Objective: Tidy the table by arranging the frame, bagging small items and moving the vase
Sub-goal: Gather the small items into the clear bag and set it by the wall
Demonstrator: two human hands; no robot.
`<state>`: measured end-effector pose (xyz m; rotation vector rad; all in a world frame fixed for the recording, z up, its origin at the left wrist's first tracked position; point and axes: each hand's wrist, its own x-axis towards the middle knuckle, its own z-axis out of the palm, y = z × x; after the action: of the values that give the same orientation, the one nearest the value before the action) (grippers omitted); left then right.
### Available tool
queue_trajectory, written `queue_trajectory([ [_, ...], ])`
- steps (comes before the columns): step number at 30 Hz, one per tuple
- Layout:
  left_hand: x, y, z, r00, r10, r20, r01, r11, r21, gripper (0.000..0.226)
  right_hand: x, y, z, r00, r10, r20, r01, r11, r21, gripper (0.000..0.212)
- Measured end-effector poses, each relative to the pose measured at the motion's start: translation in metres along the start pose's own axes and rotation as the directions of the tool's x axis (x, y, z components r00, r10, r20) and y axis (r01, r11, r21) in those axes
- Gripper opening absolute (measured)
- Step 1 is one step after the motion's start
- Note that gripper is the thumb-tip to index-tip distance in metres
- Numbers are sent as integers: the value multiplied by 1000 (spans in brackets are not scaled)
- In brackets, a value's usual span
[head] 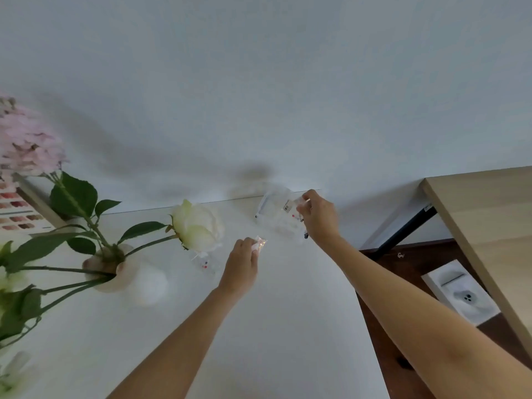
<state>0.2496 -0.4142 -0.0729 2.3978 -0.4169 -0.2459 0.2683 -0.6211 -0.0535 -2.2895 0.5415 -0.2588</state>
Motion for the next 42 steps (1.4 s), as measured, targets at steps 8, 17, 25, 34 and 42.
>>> queue_trajectory([
  [8,70,43,7,981,-62,-186,33,988,-154,11,-5,31,26,998,2,-65,-7,997,-76,53],
  [17,106,44,32,969,-76,-234,61,996,-72,18,-10,75,40,962,-136,235,176,972,-158,98],
  [25,77,1,50,932,-100,-348,86,995,-56,41,18,84,29,923,-235,306,283,951,-123,92],
  [34,5,-71,47,748,-568,-343,628,773,90,49,48,78,7,850,-239,470,313,946,-85,91],
  [42,-13,-61,43,872,-389,-297,439,889,126,46,60,67,1,850,-193,490,267,960,-84,87],
])
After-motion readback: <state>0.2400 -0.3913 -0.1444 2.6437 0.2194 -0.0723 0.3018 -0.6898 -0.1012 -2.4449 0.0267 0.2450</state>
